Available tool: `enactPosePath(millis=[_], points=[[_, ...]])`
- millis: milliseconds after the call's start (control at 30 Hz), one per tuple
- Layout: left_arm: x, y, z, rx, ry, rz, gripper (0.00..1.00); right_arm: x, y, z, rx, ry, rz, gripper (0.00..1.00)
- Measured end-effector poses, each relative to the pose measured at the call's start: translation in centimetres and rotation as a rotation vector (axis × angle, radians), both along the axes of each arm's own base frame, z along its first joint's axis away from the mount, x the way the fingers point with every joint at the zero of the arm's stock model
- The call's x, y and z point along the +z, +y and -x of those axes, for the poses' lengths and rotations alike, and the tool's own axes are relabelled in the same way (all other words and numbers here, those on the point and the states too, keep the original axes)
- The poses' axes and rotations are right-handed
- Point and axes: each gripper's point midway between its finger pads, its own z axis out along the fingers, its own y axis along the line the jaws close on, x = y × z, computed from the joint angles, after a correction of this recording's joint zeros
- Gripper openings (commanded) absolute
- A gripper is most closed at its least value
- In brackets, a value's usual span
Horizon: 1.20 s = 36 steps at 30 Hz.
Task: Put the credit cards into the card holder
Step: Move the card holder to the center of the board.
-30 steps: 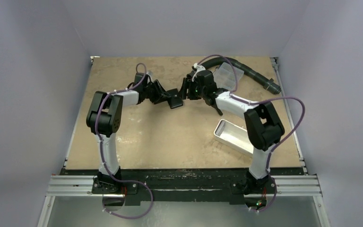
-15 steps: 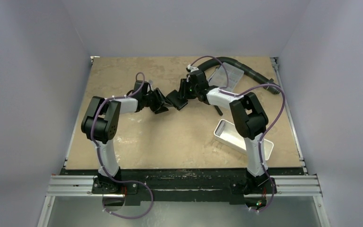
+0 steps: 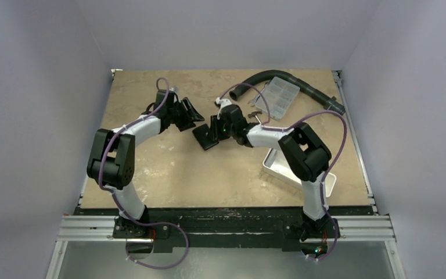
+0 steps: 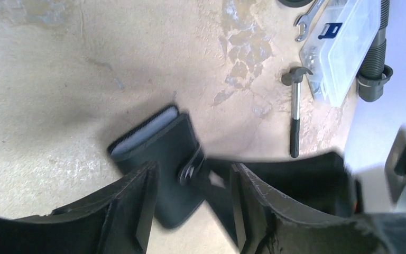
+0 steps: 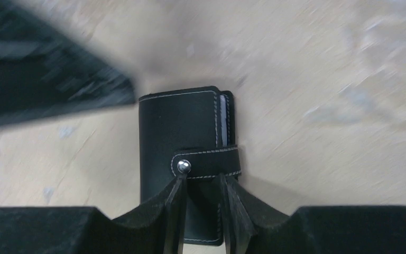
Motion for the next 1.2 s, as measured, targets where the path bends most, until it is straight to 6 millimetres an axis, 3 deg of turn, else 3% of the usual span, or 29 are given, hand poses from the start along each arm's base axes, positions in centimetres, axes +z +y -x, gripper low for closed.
enactPosePath(millis=[167,267,433,567,833,933,1033,1200], points=[[-2.6,-1.0,1.0,-0.023,0.077,0.067,0.47,-0.5,1.1,7.1,0.058,0.075,-0.016,0.45],[-4.0,-1.3,2.2,-0.024,0.133,0.096,0.44,-0.4,0.5,9.8,0.056,0.121,-0.017,0.51],[-3.9,-1.8,2.4,-0.03,0.139,0.135,0.36,1.8,-1.9,9.5,-0.004,0.07,0.035,0.51],[-3.8,-2.3,2.7,-0.036,0.141,0.173,0.31,4.2,-2.5,8.8,-0.004,-0.049,0.076,0.52],[-4.1,-2.5,3.3,-0.045,0.149,0.162,0.21,4.7,1.3,11.9,0.148,-0.247,0.153,0.55],[-3.5,-2.3,3.6,-0.051,0.136,0.131,0.13,4.4,1.7,11.6,0.156,-0.282,0.158,0.52],[-2.8,-2.4,4.2,-0.082,0.122,0.117,0.11,4.5,1.6,10.9,0.141,-0.301,0.161,0.51],[-3.4,-2.2,5.5,-0.137,0.14,0.077,0.09,5.1,1.8,10.2,0.118,-0.323,0.136,0.49]])
